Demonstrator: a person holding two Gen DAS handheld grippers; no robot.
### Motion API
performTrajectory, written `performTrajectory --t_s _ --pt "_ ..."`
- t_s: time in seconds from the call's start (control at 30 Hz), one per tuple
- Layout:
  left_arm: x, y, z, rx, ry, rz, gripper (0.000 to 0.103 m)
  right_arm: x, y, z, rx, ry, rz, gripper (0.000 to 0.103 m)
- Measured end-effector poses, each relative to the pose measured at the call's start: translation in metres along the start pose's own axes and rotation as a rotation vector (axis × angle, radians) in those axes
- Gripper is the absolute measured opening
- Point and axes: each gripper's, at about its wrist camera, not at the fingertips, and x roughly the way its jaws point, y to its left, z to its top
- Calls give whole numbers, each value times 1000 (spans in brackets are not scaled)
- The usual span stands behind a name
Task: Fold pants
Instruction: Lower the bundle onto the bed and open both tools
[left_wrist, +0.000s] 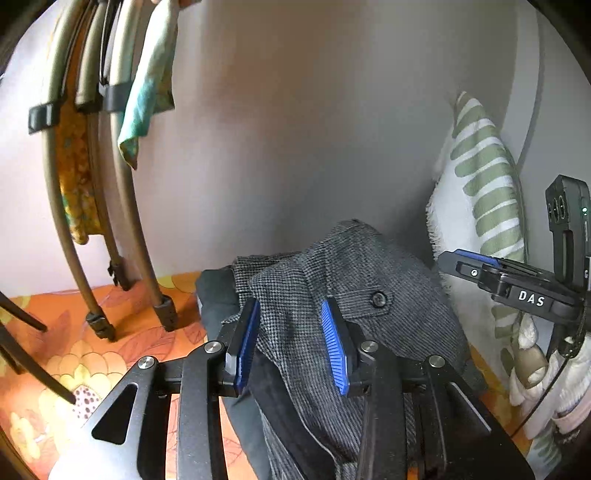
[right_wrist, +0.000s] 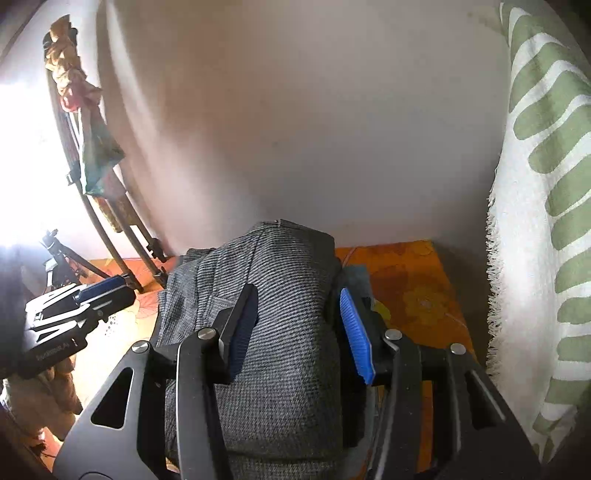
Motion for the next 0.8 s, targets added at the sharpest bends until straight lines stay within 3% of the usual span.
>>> performTrajectory --t_s 0.43,0.53,0.7,0.8 --pt "-67 -19 -17 48 -32 -9 34 -64 29 -22 1 -55 13 49" --pt "-83 -24 -21 52 -40 -7 41 -81 37 -28 -6 -71 5 49" --pt "-120 -33 -32 81 -75 7 42 -116 53 -40 -25 -111 -5 54" --pt "-143 -42 -41 104 -99 14 53 -138 61 -49 -24 -126 -2 56"
